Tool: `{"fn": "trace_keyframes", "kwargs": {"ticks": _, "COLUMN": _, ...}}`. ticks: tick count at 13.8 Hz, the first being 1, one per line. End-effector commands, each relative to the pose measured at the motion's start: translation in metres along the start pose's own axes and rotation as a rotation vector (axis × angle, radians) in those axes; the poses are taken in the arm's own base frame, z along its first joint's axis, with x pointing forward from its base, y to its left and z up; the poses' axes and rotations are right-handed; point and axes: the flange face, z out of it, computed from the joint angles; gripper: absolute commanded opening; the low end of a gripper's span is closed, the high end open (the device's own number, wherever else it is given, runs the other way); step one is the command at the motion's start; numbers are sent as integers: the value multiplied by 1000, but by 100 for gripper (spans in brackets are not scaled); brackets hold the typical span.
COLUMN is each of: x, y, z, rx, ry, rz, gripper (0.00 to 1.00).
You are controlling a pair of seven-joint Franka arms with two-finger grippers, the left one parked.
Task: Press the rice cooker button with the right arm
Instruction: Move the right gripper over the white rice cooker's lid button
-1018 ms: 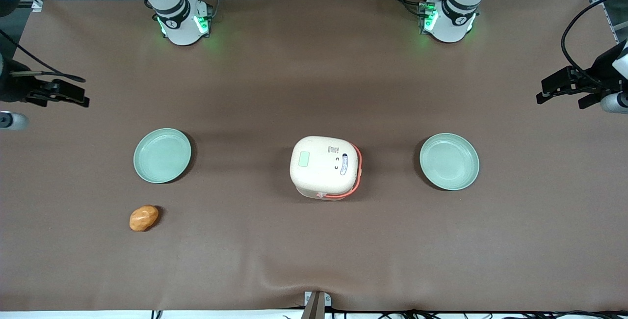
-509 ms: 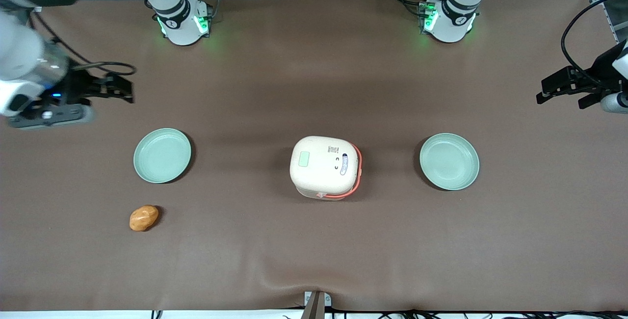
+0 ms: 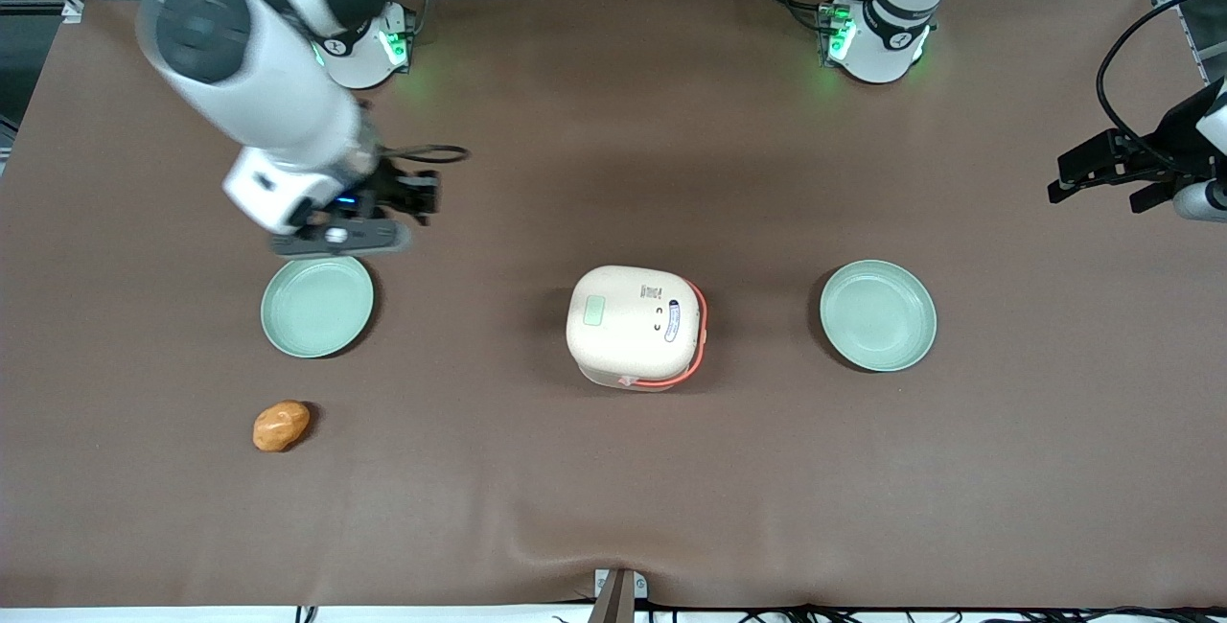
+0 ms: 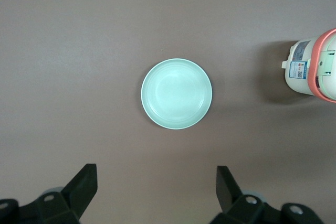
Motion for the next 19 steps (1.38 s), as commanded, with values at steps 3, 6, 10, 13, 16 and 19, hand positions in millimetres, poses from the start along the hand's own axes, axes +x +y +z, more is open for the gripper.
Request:
{"fn": "trace_keyframes", "kwargs": {"ticks": 3, "x": 26, "y": -56, "z": 45, "rx": 189, "ry": 18, "rz": 83, "gripper": 5}}
{"fn": "trace_keyframes", "kwargs": {"ticks": 6, "x": 34, "y": -77, "z": 73, "rx": 209, "ry": 34, "rz": 84, "gripper": 0}}
{"fn": "trace_keyframes", "kwargs": {"ticks": 10, "x": 41, "y": -102, "z": 103, "rx": 243, "ry": 68, "rz": 71, "gripper": 0}}
{"fn": "trace_keyframes", "kwargs": {"ticks": 13, "x": 47, "y": -119, "z": 125, "rx": 269, "ry": 105, "rz": 64, "gripper": 0}}
{"fn": "trace_keyframes", "kwargs": {"ticks": 16, "x": 56, "y": -126, "z": 136, "rx": 286, "ry": 128, "rz": 64, "gripper": 0}}
{"fn": "trace_keyframes", "kwargs": {"ticks": 19, "x": 61, "y": -126, "z": 146, "rx": 284, "ry": 126, "rz": 69, "gripper": 0}}
